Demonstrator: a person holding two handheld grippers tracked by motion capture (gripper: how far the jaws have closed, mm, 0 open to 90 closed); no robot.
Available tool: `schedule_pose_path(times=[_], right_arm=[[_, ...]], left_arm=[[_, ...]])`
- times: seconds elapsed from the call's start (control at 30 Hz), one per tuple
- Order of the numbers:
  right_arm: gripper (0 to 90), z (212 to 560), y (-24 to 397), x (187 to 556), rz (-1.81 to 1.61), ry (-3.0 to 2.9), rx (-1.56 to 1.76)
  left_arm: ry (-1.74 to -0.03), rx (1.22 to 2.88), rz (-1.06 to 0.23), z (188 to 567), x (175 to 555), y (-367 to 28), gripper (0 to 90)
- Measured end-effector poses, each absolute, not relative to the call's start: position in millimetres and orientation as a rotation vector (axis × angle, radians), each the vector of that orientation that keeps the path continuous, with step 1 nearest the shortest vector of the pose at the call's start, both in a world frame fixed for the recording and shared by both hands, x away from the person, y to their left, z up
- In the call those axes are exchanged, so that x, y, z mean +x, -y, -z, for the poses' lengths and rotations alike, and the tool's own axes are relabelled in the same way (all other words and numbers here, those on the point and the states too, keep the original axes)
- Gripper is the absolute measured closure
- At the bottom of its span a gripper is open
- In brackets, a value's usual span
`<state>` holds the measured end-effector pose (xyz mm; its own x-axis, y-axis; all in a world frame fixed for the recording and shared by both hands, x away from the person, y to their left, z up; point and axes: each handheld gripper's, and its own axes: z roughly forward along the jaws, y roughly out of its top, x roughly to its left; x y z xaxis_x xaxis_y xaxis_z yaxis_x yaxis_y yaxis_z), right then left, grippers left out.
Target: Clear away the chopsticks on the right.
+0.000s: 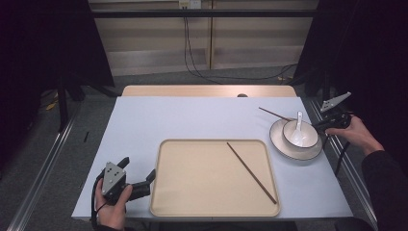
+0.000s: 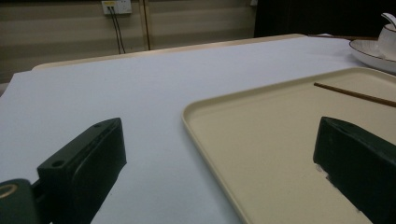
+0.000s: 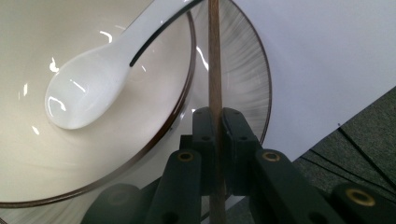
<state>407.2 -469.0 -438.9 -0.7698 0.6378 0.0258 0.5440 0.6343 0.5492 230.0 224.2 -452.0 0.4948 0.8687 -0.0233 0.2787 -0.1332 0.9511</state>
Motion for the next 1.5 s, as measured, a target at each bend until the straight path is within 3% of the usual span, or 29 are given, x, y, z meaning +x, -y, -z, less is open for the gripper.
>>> schedule_pose_path(times=[0.63,1.0,1.5], right_arm=[[84.8,411,477,409,-0.942,-2.496,1.197],[84.7,389,469,395,-1.090,-2.387,1.240],[84.7,386,453,376,-1.174,-2.383,1.266]], left_arm=[[-1.002,1.668,-0.705,452,230,-225,2.3],[-1.003,1.665,-0.707,451,230,-225,2.3],[-1.004,1.666,-0.707,451,230,-225,2.3]])
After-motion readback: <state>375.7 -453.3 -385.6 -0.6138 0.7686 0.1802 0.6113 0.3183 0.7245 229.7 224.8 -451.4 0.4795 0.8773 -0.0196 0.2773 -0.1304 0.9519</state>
